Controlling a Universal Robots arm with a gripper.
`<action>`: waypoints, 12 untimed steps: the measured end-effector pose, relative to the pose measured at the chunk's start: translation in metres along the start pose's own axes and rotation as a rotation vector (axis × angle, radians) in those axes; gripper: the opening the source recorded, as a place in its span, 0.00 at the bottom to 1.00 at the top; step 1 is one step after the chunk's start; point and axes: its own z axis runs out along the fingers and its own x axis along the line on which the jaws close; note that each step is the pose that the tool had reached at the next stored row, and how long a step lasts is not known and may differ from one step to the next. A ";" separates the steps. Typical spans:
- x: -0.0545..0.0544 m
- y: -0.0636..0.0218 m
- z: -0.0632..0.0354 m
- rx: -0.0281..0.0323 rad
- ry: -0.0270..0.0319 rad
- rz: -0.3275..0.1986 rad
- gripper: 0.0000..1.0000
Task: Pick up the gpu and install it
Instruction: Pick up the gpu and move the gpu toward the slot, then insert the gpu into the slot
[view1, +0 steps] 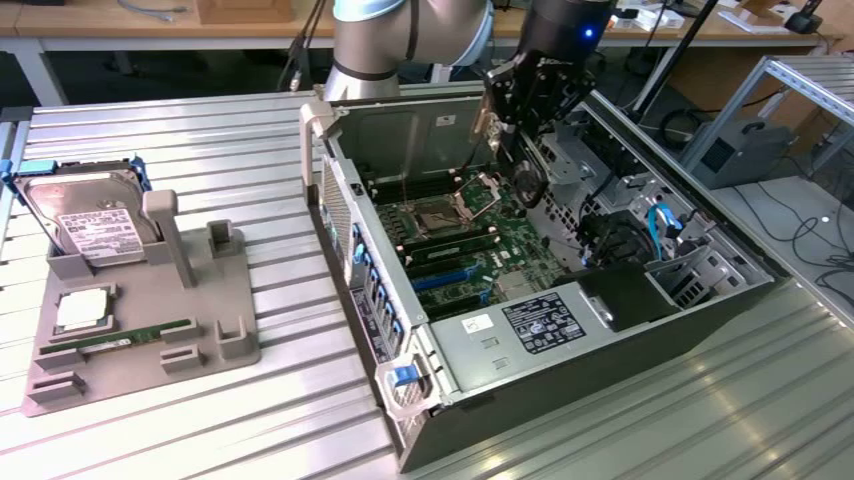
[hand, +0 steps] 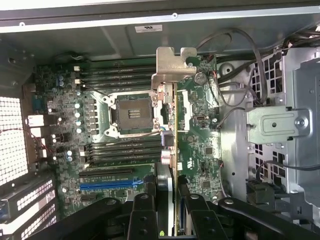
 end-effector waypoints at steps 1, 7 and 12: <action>0.000 -0.0001 0.0025 -0.0001 0.0000 0.000 0.27; 0.000 -0.0002 0.0122 0.0004 0.0000 0.000 0.27; 0.000 -0.0003 0.0124 0.0001 0.0000 0.000 0.27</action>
